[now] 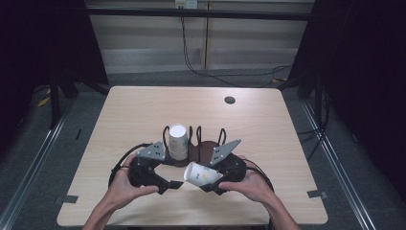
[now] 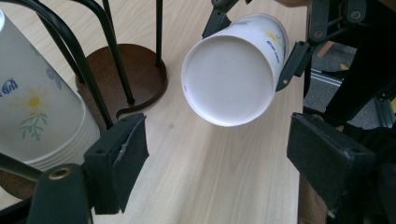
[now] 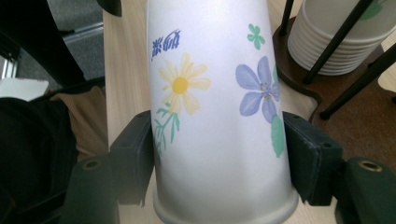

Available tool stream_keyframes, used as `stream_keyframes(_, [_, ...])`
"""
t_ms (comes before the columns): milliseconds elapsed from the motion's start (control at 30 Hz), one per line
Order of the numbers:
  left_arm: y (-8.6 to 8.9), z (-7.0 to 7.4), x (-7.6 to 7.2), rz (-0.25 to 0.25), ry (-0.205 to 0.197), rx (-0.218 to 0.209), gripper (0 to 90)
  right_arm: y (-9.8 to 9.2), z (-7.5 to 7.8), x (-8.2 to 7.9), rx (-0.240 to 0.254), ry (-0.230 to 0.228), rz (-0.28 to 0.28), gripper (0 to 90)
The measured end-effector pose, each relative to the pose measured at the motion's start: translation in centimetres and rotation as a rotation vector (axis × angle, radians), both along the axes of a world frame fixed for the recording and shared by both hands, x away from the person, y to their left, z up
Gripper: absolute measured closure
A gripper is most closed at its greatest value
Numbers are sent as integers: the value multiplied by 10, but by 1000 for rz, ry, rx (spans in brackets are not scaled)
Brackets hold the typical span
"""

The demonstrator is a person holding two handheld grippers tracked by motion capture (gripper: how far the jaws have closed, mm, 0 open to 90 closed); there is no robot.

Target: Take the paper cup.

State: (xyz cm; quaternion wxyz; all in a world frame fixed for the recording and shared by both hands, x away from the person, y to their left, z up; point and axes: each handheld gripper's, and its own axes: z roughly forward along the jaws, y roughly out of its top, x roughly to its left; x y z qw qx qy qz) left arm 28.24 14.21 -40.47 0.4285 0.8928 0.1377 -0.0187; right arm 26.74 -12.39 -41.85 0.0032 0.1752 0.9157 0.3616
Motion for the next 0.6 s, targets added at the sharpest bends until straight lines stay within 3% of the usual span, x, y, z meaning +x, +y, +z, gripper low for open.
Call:
stream_keyframes(167, [-3,-3,-1,-2,0,18,188,1,1,1,-40,15,9,329])
stream_keyframes(267, [-5,-4,-1,-4,-13,27,187,5,3,1,-84,6,26,329])
stream_keyframes(367, [-6,-5,-3,-9,-40,34,212,7,6,1,-85,3,44,330])
stream_keyframes(433, [-8,-5,-5,-20,-47,43,227,12,6,1,-116,3,61,328])
stream_keyframes(600, [-11,-9,-4,-35,-32,70,210,17,1,0,-157,8,66,328])
